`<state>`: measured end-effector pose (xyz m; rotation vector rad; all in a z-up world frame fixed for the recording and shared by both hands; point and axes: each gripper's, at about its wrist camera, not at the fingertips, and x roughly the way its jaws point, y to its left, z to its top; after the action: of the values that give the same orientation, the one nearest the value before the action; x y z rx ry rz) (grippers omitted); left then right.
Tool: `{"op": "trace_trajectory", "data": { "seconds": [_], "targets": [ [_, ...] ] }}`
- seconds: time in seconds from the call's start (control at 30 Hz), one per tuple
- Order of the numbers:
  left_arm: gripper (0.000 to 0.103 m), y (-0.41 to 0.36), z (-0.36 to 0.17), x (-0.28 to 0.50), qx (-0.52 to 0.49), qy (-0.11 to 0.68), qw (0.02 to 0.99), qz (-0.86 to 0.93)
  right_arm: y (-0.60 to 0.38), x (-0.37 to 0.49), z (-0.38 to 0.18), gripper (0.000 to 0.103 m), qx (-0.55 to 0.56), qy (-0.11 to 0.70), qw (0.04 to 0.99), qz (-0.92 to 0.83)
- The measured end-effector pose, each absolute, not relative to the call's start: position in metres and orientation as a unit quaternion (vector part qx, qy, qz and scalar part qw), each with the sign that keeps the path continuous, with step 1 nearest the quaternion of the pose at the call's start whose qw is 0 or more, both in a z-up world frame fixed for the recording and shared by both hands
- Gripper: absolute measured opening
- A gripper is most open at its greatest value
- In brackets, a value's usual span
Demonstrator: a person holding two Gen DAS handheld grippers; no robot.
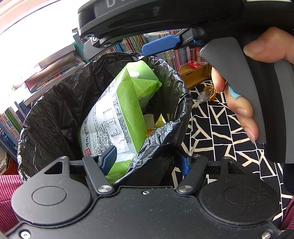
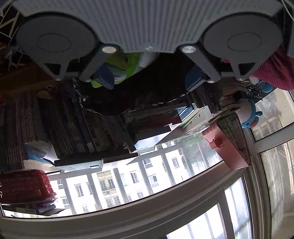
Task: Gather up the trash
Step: 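Open the right gripper to drop the white paper into the bin, then move the right gripper down to the orange peel with clear plastic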
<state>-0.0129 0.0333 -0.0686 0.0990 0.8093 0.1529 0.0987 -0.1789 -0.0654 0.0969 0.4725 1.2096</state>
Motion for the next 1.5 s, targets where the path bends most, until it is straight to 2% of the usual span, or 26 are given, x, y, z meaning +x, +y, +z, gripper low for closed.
{"op": "trace_trajectory", "data": {
  "seconds": [0.47,0.8,1.2,1.5],
  "targets": [
    [0.066,0.032,-0.069,-0.013,0.05,0.392,0.916,0.075,-0.192,0.123,-0.069,0.096,0.058,0.217,0.838,0.498],
    [0.067,0.033,-0.069,-0.013,0.049,0.392,0.915,0.075,-0.21,0.163,-0.089,0.103,0.099,0.251,0.879,0.393],
    [0.068,0.034,-0.069,-0.012,0.049,0.392,0.916,0.075,-0.232,0.208,-0.137,0.103,0.128,0.319,0.895,0.285],
    [0.068,0.034,-0.069,-0.012,0.048,0.394,0.915,0.075,-0.248,0.227,-0.191,0.103,0.077,0.337,0.921,0.18]
  ]
}}
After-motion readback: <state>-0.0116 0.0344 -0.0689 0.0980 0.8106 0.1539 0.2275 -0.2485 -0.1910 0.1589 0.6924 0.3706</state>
